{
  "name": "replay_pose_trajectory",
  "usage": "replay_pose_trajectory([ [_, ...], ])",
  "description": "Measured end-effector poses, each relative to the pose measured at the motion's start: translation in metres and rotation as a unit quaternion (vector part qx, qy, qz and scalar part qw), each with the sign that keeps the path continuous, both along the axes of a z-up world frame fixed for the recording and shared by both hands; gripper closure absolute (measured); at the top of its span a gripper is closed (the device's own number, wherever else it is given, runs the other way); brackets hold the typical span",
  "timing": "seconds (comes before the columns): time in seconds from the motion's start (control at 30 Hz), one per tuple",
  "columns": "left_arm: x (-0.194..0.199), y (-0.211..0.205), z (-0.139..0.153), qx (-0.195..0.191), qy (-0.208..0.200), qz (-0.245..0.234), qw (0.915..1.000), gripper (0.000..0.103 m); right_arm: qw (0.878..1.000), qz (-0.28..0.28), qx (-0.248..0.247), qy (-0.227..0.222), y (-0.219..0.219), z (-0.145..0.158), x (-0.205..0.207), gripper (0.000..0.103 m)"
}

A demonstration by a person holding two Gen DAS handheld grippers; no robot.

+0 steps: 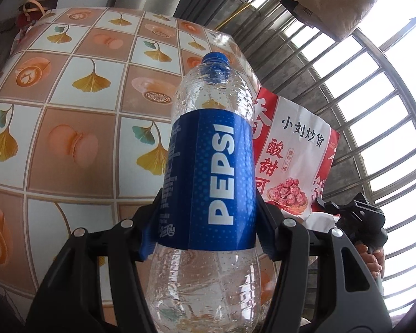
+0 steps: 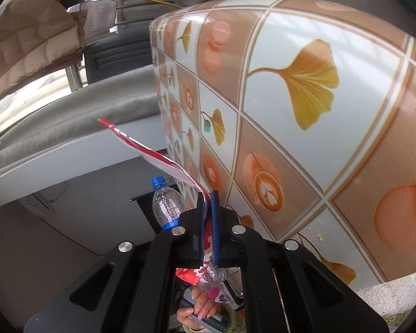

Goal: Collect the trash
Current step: 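Lift both items off the table and turn toward the blue wastebasket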

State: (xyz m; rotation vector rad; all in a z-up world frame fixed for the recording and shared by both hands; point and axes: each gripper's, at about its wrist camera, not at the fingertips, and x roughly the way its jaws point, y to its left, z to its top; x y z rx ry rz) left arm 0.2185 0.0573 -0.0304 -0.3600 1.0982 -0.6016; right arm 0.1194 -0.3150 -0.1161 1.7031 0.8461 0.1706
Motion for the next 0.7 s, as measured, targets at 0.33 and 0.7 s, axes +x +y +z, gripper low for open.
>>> replay_pose_trajectory([
  [0.33,-0.011,-0.013,0.021,-0.005,-0.017,-0.015,0.9997,0.048,0.999,-0.015,0.006,-0.039,-0.018,0.009,-0.019,0.099],
  [0.7,-0.028,-0.097,0.048,-0.017,-0.041,-0.1,0.994,0.048,0.994,-0.085,0.005,-0.075,-0.072,0.011,-0.093,0.099],
])
